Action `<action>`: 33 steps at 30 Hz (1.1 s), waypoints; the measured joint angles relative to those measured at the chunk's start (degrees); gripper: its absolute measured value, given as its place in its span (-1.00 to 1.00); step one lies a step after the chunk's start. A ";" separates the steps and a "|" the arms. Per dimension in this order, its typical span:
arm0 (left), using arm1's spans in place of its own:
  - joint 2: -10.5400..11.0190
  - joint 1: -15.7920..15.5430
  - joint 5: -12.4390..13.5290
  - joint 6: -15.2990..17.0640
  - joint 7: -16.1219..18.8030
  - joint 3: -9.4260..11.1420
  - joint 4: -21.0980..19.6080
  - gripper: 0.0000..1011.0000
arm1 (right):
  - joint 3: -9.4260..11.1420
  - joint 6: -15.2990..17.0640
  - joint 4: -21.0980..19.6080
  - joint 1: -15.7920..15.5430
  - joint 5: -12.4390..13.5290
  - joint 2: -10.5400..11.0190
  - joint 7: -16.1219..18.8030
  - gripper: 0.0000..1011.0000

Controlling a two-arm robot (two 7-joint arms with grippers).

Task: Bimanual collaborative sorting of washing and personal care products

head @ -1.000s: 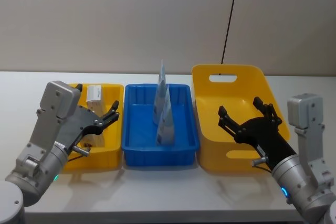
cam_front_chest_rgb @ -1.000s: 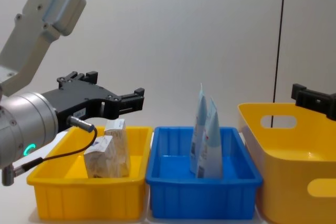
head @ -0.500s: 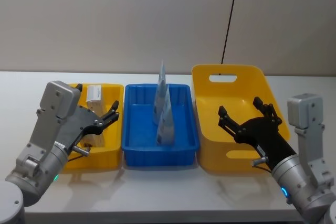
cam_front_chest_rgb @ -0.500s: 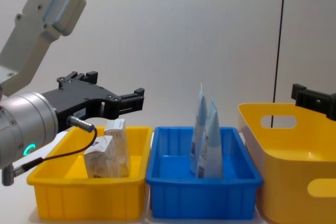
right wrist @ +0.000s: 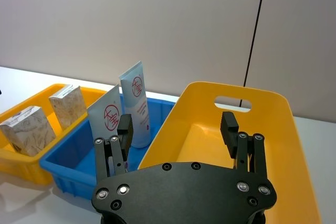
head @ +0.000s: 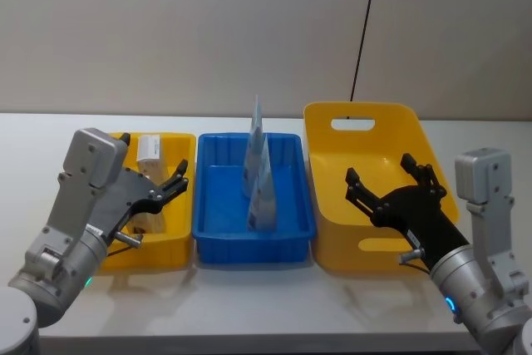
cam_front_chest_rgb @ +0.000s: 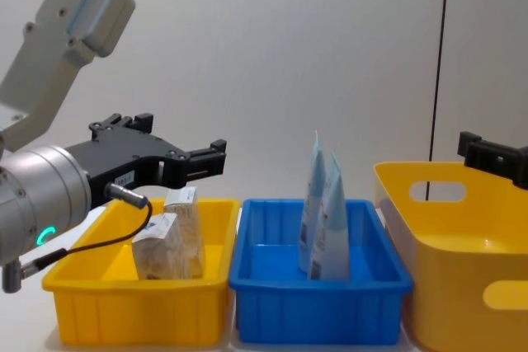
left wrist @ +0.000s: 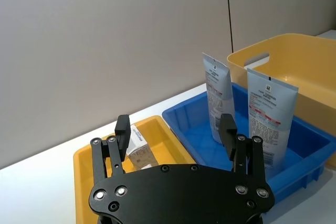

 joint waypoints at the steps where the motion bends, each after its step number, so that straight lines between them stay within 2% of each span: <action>1: -0.02 0.01 -0.02 0.19 0.00 -0.03 -0.01 0.98 | 0.00 0.00 0.00 0.00 0.00 0.00 0.00 0.98; 9: -0.29 0.22 -0.73 3.82 0.00 -0.48 -0.47 0.98 | 0.00 0.00 0.00 0.00 0.00 0.00 0.00 0.98; 23: -1.10 0.51 -3.86 16.22 -0.05 -2.09 -2.26 0.98 | 0.00 0.00 0.00 0.00 0.00 0.00 0.00 0.98; 28: -2.02 0.76 -5.16 20.58 0.72 -3.13 -2.73 0.98 | 0.00 0.00 0.00 0.00 0.00 0.00 0.00 0.98; 33: -3.06 1.09 -5.98 23.51 1.80 -4.04 -2.82 0.98 | 0.00 0.00 0.00 0.00 0.00 0.00 0.00 0.98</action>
